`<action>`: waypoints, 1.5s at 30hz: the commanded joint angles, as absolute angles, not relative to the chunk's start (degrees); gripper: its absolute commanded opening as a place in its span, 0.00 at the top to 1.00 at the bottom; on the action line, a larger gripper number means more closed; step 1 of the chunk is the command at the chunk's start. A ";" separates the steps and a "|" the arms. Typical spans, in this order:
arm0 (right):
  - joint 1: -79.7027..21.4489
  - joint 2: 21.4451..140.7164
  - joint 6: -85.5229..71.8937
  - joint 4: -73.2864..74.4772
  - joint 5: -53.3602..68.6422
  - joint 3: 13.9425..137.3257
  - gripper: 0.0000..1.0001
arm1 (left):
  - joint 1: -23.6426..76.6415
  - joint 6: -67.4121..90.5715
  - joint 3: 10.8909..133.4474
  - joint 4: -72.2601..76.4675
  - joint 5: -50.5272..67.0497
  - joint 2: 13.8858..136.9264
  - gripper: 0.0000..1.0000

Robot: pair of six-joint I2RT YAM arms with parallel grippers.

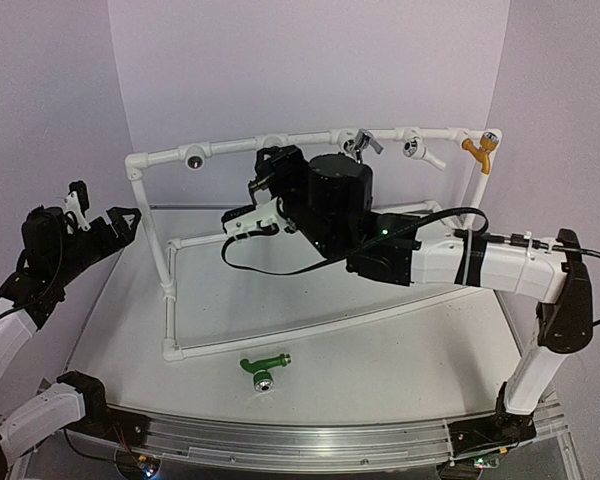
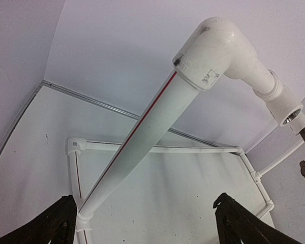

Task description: Install the water faucets

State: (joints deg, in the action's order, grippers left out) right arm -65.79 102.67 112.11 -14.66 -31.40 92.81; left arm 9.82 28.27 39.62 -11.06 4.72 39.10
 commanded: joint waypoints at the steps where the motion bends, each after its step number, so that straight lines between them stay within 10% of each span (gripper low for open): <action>1: -64.51 106.17 114.34 -17.08 -33.66 97.97 0.20 | 9.84 27.00 41.23 -11.83 3.90 38.19 0.03; 25: -65.48 122.43 87.84 -26.09 -43.81 114.67 0.99 | 9.83 25.84 42.35 -13.37 2.94 37.67 0.02; 45: -64.18 109.93 -20.49 -22.42 -39.68 100.66 1.00 | 9.82 27.24 42.54 -13.47 3.55 37.13 0.02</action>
State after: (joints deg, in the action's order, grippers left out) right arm -64.03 114.41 12.57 -23.10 -40.56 104.38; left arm 9.82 27.03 39.77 -14.07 3.84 37.87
